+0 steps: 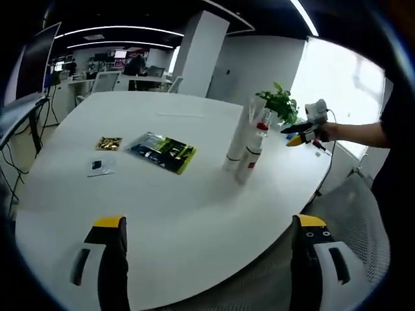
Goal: Arrange the skincare products in the storage area until every visible bottle or jar stands upright without overlapping.
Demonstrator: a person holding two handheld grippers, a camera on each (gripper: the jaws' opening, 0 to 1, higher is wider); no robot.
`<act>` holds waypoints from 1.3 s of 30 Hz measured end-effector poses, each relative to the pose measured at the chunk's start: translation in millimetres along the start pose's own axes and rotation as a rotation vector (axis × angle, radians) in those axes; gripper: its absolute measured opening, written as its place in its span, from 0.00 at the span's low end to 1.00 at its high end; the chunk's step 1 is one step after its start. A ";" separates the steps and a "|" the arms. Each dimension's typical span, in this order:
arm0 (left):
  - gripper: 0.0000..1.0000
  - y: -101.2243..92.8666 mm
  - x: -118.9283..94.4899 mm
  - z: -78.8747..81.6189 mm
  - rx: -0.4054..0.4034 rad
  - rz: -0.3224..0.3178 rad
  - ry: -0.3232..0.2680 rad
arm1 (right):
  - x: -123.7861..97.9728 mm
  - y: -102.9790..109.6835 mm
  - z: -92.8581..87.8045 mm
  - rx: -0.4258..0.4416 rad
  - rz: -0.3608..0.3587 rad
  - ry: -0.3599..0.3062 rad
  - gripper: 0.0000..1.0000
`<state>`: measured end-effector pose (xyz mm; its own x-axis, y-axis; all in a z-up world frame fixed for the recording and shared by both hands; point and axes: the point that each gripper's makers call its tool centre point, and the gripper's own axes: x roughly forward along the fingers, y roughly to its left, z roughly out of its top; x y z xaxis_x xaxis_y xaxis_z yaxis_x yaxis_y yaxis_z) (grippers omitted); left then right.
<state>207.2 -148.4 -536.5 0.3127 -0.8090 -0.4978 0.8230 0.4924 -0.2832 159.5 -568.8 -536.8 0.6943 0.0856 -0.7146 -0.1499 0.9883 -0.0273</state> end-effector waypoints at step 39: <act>0.96 10.8 0.1 -10.7 -0.022 0.062 0.064 | 99.8 -86.6 26.3 -0.101 0.002 0.145 0.67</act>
<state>211.1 -139.7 -548.4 0.3309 -0.7551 -0.5660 0.7923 0.5481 -0.2681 260.3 -642.5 -587.4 0.5860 0.0610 -0.8080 -0.2257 0.9700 -0.0905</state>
